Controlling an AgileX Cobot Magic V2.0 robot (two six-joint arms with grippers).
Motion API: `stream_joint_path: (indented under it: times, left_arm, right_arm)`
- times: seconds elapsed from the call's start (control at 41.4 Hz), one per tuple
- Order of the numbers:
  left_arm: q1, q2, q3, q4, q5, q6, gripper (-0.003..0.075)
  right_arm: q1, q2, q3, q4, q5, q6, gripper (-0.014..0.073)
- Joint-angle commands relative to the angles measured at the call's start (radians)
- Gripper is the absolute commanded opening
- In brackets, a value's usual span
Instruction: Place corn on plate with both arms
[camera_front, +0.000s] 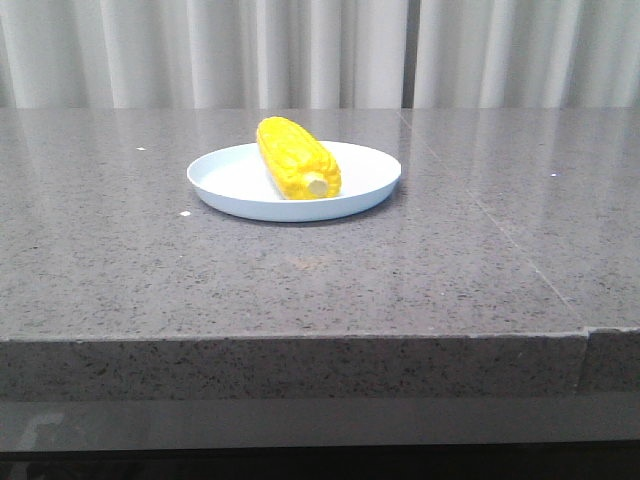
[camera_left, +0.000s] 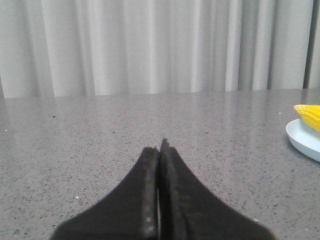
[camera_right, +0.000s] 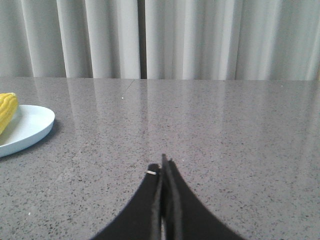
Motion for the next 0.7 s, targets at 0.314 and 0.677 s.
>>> stream_joint_path:
  times: [0.314, 0.677]
  left_arm:
    - [0.001, -0.019, 0.005, -0.002, -0.076, -0.010, -0.0020]
    - [0.001, -0.019, 0.005, -0.002, -0.076, -0.010, -0.0020]
  right_arm:
    - [-0.023, -0.011, -0.015, 0.006, -0.093, -0.002, -0.0067]
    - [-0.034, -0.011, -0.015, 0.006, -0.093, -0.002, -0.0067]
